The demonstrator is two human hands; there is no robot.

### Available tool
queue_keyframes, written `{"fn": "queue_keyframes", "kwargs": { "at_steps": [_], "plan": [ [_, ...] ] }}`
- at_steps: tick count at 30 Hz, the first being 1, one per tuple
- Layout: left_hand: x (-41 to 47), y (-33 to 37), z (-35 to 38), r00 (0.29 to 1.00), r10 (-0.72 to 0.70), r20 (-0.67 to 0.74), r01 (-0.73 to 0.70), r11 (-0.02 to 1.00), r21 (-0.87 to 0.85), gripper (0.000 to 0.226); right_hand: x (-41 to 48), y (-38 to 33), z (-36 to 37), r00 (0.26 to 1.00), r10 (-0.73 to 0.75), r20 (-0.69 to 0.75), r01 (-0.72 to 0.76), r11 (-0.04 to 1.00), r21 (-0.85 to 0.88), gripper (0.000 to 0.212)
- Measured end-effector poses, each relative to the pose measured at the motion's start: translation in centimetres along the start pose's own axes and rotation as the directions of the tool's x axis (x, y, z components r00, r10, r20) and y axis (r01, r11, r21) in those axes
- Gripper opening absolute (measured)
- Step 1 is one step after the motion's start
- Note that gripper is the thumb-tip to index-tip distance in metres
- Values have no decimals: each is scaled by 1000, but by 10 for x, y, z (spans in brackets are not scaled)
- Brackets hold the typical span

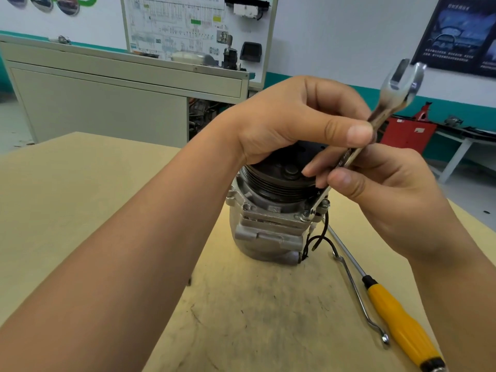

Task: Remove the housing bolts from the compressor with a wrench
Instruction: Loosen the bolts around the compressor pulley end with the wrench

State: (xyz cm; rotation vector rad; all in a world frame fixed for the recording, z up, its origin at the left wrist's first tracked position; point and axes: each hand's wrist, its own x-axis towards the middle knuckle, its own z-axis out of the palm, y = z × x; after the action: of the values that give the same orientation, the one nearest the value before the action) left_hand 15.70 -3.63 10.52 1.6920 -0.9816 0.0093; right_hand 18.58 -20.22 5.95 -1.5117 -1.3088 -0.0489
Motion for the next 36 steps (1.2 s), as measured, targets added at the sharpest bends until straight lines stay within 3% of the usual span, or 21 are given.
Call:
{"fn": "queue_keyframes", "kwargs": {
  "at_steps": [5,8,11,15,18,22,27,32,34,36],
  "plan": [
    [2,-1,1,996,9,-86,-5,999,43,13,-2,-10,-3,998,-43,-43,23,921,-389,14],
    [1,-7,3,986,3,-167,4,999,40,12,-1,-20,-6,992,-123,16,106,775,-623,19],
    [-1,-11,6,987,18,-162,-19,1000,-1,14,-2,-27,-8,991,-110,72,127,674,-728,19],
    [-2,-10,9,985,-6,-174,1,1000,-31,15,-1,-29,-13,996,9,84,51,734,-677,27],
    [-1,-9,9,993,-13,-120,14,1000,7,16,0,-20,-9,999,54,8,-41,836,-548,8],
    [0,-9,7,997,-6,-75,15,992,128,28,2,-7,-2,997,58,-53,-74,916,-394,21],
    [-4,-7,2,999,-12,36,10,999,32,25,2,-3,-5,985,175,-4,-172,958,-231,23],
    [0,-9,4,991,-31,-134,31,1000,-2,2,1,-6,-3,982,189,17,-180,956,-230,18],
    [0,-9,5,982,-36,-188,29,999,-39,6,0,-9,-1,981,191,-23,-191,950,-247,14],
    [-1,-7,5,975,-43,-216,24,996,-92,7,0,-9,4,982,169,-89,-189,934,-303,23]
  ]
}}
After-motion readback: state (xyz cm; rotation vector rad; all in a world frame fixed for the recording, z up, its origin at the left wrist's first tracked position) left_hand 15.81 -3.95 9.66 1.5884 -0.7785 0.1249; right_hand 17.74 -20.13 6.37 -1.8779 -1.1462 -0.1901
